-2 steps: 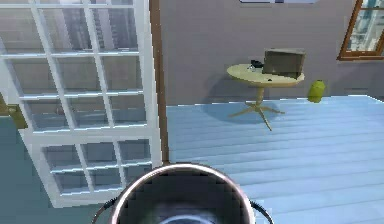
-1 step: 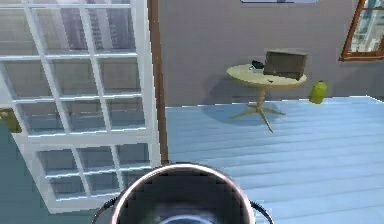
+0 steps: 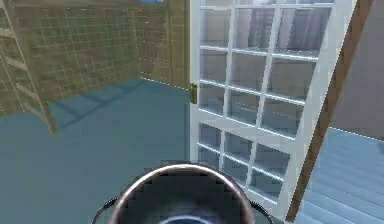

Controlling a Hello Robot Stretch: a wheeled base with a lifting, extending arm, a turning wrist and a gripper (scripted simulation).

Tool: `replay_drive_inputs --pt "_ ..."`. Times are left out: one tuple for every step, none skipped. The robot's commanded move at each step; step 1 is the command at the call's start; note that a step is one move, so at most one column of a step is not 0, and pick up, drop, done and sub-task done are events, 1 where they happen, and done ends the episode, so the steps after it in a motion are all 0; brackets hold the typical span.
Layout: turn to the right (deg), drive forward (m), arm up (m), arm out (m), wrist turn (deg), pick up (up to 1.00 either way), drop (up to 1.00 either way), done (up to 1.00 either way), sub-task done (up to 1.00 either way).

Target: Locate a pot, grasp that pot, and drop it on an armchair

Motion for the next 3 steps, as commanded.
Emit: replay_drive_inputs --pt "-39.0 0.0 0.0 0.0 0.0 0.0 0.0 0.0 0.0" --pt "0.0 0.75 0.0 0.0 0.0 0.0 0.0 0.0 0.0" --pt "-15.0 0.0 0.0 0.0 0.0 0.0 0.0 0.0 0.0"
